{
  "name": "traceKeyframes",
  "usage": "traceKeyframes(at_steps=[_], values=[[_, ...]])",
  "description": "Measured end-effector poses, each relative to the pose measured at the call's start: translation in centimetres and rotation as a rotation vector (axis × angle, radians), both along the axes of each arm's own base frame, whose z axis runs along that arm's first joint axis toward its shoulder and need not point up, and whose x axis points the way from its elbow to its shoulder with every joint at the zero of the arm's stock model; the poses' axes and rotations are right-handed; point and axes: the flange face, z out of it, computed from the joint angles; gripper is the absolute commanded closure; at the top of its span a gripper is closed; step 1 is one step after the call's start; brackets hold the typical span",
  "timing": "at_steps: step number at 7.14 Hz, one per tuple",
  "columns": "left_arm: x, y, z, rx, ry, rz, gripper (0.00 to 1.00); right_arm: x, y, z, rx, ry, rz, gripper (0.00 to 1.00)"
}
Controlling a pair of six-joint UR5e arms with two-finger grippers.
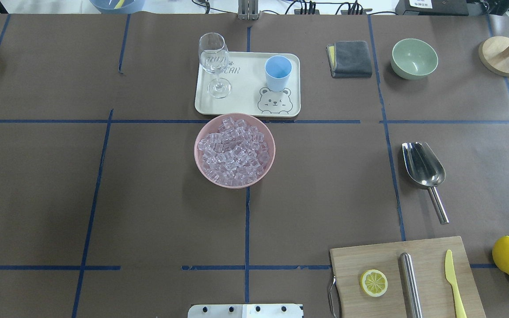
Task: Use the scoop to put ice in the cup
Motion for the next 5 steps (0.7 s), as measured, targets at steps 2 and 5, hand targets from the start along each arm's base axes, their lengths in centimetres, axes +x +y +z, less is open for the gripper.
traceKeyframes(at_steps=[2,5], values=[[-0.3,1.6,0.8,0.02,-0.005,0.002,0.0,-0.1,0.0,-0.6,0.015,-0.016,-0.001,0.0],[-0.5,3.1,1.9,0.021,-0.008,0.001,0.0,-0.1,-0.2,-1.2,0.033,-0.023,-0.007,0.0]])
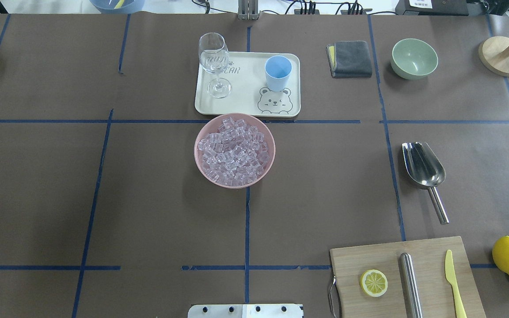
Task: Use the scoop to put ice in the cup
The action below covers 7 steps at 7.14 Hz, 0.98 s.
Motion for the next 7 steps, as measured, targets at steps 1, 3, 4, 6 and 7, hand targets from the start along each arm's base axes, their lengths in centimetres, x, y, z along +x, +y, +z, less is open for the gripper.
traceKeyframes(at_steps=[1,3,4,6,7], values=[[-0.1,0.3,-0.1,0.003,-0.001,-0.002,0.0,0.0,0.0,-0.2,0.006,-0.001,-0.001,0.0],[-0.2,0.9,-0.7,0.015,-0.002,-0.004,0.0,0.0,0.3,-1.4,0.024,-0.004,0.002,0.0],[-0.2,1.1,-0.8,0.016,-0.002,-0.005,0.0,0.0,0.4,-1.7,0.029,-0.006,0.003,0.0],[-0.2,1.2,-0.7,0.014,-0.001,-0.006,0.0,0.0,0.4,-2.2,0.038,-0.008,0.003,0.0],[-0.2,1.3,-0.7,0.013,0.0,-0.007,0.0,-0.1,0.4,-2.7,0.046,-0.008,0.003,0.0]])
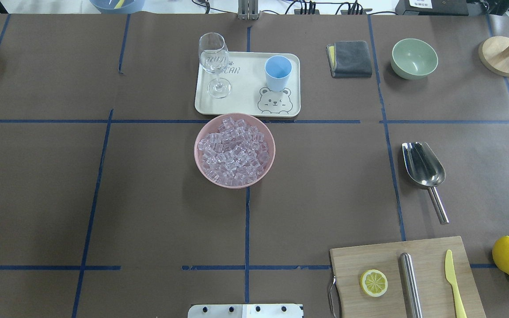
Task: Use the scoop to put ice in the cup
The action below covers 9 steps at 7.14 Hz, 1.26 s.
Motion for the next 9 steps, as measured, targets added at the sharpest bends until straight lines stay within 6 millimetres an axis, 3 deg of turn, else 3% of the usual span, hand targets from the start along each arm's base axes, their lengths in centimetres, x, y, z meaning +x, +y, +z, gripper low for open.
traceKeyframes(at_steps=[3,5,7,9], values=[[0.2,-0.1,-0.1,-0.003,0.007,-0.001,0.0,0.1,0.7,-1.2,0.017,-0.003,0.0,0.0],[1.2,-0.9,-1.7,0.075,0.013,0.025,0.0,-0.8,1.1,-0.7,0.013,-0.008,-0.02,0.0],[5.7,-2.0,-4.2,0.272,0.025,0.117,0.0,-3.0,1.1,-1.2,0.055,-0.013,-0.065,0.0],[13.7,-2.5,-7.5,0.464,0.078,0.27,0.0,-4.7,1.2,-1.6,0.111,-0.023,-0.101,0.0]])
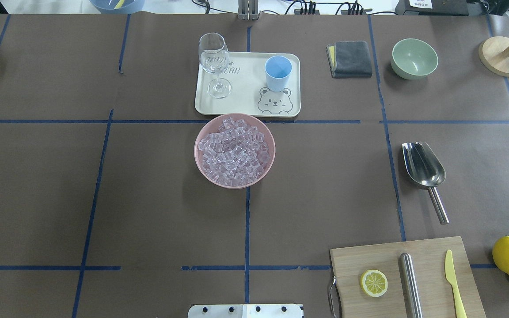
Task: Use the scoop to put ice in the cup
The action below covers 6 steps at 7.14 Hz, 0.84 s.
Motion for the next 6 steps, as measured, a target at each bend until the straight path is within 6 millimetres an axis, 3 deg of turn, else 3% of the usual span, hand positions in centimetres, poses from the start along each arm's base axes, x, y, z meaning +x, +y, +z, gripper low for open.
traceKeyframes(at_steps=[3,6], values=[[13.4,2.5,-4.7,0.377,0.154,0.253,0.0,-1.2,0.6,-0.1,0.031,-0.026,-0.03,0.0],[26.5,3.1,-9.6,0.575,0.277,0.425,0.0,-2.4,1.0,-1.5,0.034,-0.055,-0.046,0.0]])
